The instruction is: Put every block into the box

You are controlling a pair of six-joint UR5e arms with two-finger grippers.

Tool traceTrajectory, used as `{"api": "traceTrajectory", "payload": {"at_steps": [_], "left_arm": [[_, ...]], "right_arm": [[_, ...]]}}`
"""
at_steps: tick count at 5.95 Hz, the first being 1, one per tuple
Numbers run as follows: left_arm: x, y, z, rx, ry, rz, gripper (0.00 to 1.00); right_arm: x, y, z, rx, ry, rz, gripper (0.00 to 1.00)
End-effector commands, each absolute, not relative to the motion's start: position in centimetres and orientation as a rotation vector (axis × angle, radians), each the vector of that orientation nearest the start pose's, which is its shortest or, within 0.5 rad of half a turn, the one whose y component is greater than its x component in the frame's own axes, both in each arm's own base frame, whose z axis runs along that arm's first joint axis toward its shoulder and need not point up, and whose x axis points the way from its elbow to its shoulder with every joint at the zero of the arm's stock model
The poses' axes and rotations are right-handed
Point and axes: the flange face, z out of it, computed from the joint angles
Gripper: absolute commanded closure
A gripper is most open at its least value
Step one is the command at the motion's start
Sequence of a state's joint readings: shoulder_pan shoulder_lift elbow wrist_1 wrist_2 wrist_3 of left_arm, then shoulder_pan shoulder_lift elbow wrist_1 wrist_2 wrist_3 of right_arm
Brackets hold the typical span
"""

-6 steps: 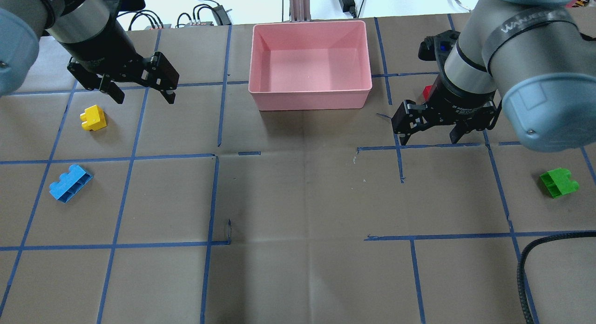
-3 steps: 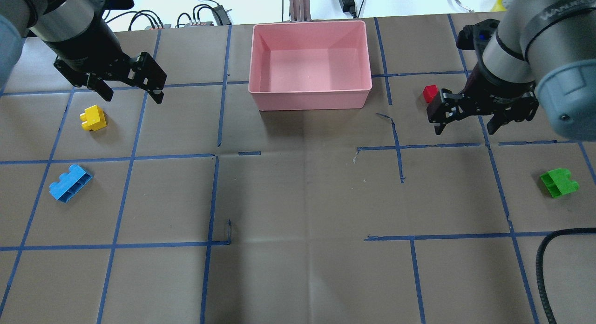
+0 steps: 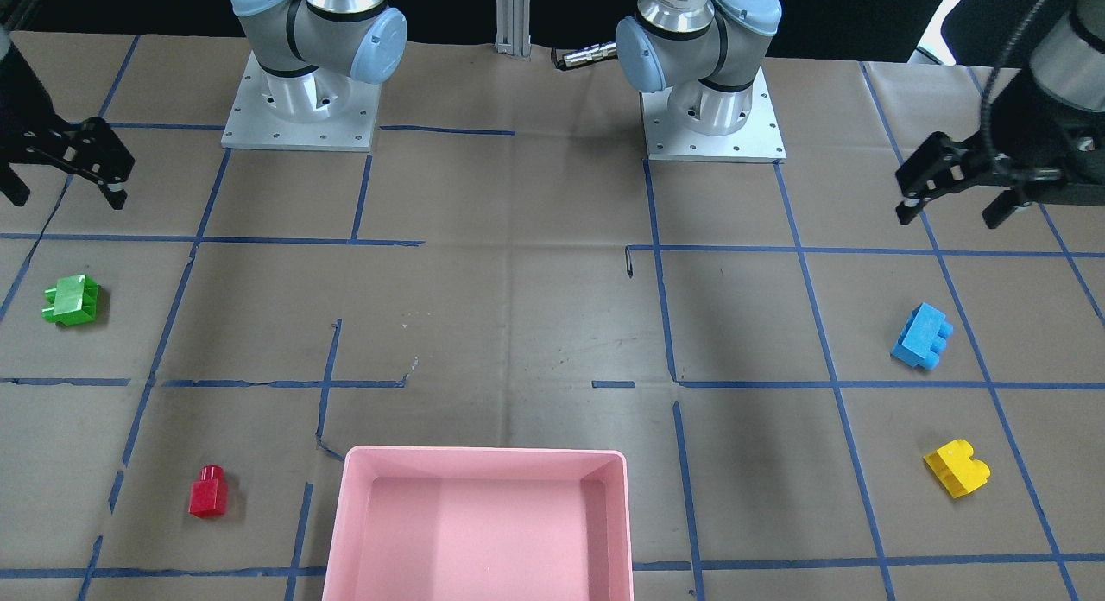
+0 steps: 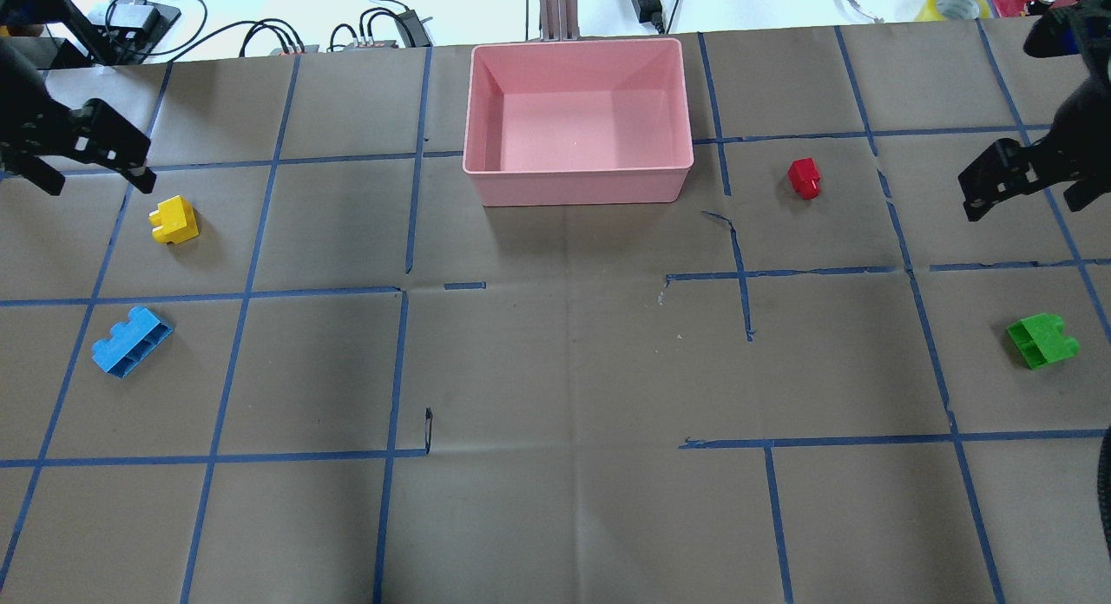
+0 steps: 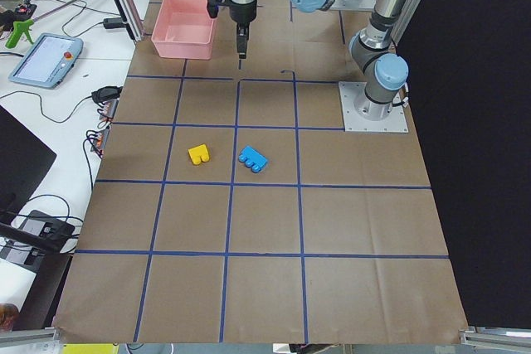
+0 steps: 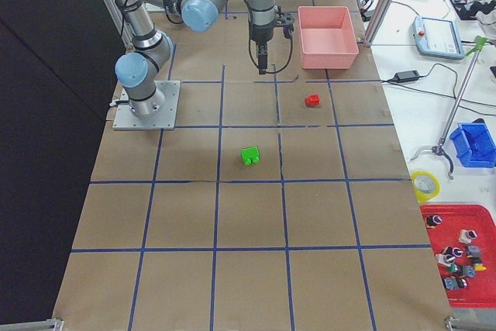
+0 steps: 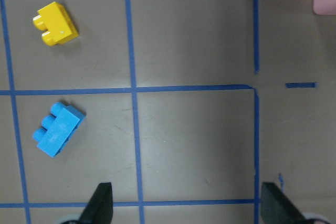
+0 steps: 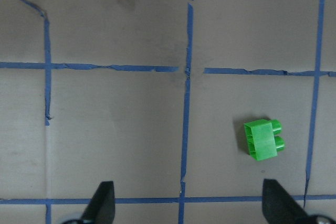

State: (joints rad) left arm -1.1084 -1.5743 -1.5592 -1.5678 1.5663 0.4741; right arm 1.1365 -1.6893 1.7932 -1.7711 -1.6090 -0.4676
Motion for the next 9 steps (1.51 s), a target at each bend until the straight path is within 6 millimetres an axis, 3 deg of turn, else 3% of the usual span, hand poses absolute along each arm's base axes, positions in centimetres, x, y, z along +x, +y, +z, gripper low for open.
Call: {"api": "traceTrajectory", "payload": {"at_steps": [1, 2, 3, 4, 5, 7, 9], "left_arm": [[21.1, -47.4, 47.8, 0.054, 3.156, 0.012, 0.00], [22.4, -46.6, 46.5, 0.400, 3.153, 0.050, 0.00], [22.4, -46.3, 44.5, 0.878, 3.069, 0.062, 0.00], [22.4, -46.3, 43.4, 1.179, 2.955, 0.047, 0.00], [22.7, -46.6, 42.3, 1.347, 2.863, 0.029, 0.00], [24.1, -48.3, 35.1, 1.353, 2.804, -0.017, 0.00], [24.9, -49.3, 27.6, 1.334, 2.766, -0.052, 0.01]], "right_arm": [[-13.6, -45.1, 44.5, 0.041, 3.210, -0.090, 0.00], [-15.4, -45.6, 43.0, -0.098, 3.205, -0.078, 0.01], [-16.7, -46.6, 41.5, -0.119, 3.207, -0.075, 0.01], [-19.2, -46.3, 39.6, -0.061, 3.205, -0.066, 0.01], [-20.8, -45.8, 37.1, -0.101, 3.225, -0.100, 0.01], [-22.0, -44.6, 29.5, -0.075, 3.221, -0.079, 0.00], [-22.5, -45.0, 24.5, -0.202, 3.147, 0.035, 0.01]]}}
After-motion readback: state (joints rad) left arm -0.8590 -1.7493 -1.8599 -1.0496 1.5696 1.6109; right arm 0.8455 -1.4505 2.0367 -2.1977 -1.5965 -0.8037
